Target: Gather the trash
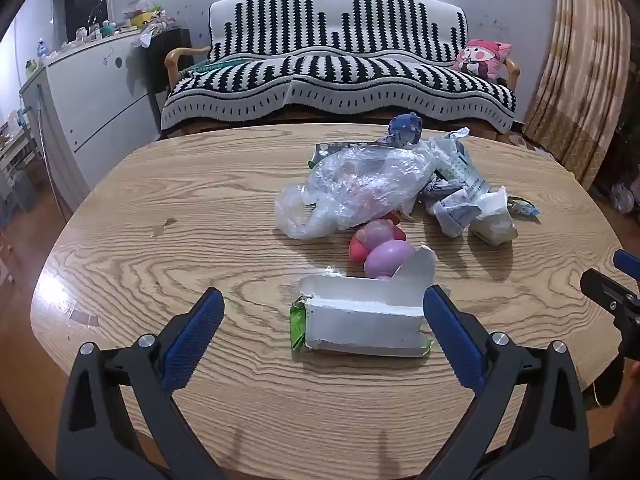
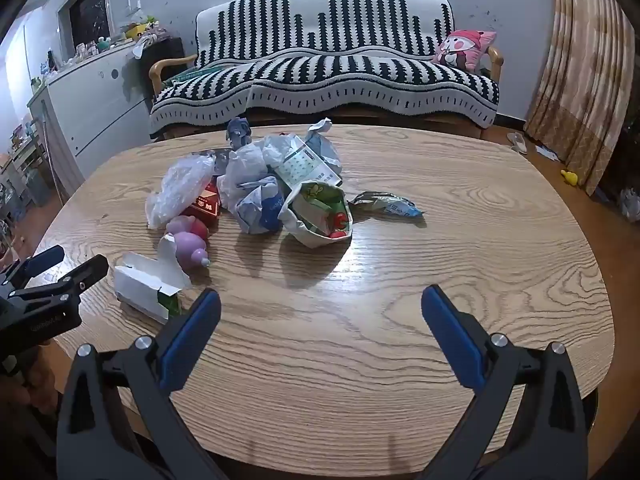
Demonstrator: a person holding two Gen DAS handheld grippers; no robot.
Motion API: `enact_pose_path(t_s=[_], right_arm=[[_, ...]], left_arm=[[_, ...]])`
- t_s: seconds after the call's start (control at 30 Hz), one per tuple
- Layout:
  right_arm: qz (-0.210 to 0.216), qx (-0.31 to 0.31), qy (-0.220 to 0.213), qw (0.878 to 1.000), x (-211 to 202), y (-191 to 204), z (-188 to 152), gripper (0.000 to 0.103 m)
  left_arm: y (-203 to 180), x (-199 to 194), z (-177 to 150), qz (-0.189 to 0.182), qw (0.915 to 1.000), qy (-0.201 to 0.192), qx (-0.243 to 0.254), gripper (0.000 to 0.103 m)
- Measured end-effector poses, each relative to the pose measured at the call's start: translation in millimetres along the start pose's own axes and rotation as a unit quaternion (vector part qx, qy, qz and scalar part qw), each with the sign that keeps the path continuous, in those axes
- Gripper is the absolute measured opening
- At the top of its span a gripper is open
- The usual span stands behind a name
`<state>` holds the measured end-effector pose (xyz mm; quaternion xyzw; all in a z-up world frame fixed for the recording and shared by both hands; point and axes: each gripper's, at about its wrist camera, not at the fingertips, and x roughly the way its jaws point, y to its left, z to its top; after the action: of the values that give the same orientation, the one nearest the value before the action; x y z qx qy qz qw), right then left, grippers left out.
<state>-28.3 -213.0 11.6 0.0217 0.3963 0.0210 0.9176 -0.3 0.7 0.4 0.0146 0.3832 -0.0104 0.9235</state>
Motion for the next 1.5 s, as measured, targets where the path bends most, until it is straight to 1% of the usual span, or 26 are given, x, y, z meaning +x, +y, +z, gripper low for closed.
enact_pose_path(t_s=[0.17, 0.37, 0.4, 0.57, 0.6, 0.87, 1.5], right_arm=[[0.005, 0.005, -0.002, 1.0, -0.3, -1.7, -0.2, 0.097], [0.007, 0.006, 0.0, 1.0, -0.5, -1.9, 0.8, 0.097], [0.007, 0.006, -0.001, 1.0, 1.3, -0.5, -1.9, 0.097], [0.008, 0.005, -0.002, 1.0, 1.6, 0.2, -3.9, 0.097], [0.008, 0.005, -0.002, 1.0, 4.6, 1.9, 2.3, 0.097], [0.007, 0.005, -0.003, 1.0, 5.4, 4.5, 0.7, 0.097], [0.011, 0.008, -0.002, 1.0, 0.0, 2.4, -0.6, 0.097]], left_arm=[[0.4, -0.9, -1.1, 0.001, 1.0, 0.001, -0.001, 0.097], [10.8, 0.3, 0.4, 0.001, 1.0, 0.002, 0.001, 0.097], [5.8, -0.2, 0.0, 0.001, 1.0, 0.001, -0.003, 0.097], [6.3, -0.2, 0.1, 0.002, 1.0, 0.002, -0.001, 0.097], [5.5, 0.1, 0.2, 0.002, 1.0, 0.002, -0.001, 0.097], [6.6, 1.5, -1.4, 0.002, 1.0, 0.004, 0.0, 0.097], [7.6, 0.9, -3.8, 0.003, 1.0, 0.005, 0.002, 0.097]])
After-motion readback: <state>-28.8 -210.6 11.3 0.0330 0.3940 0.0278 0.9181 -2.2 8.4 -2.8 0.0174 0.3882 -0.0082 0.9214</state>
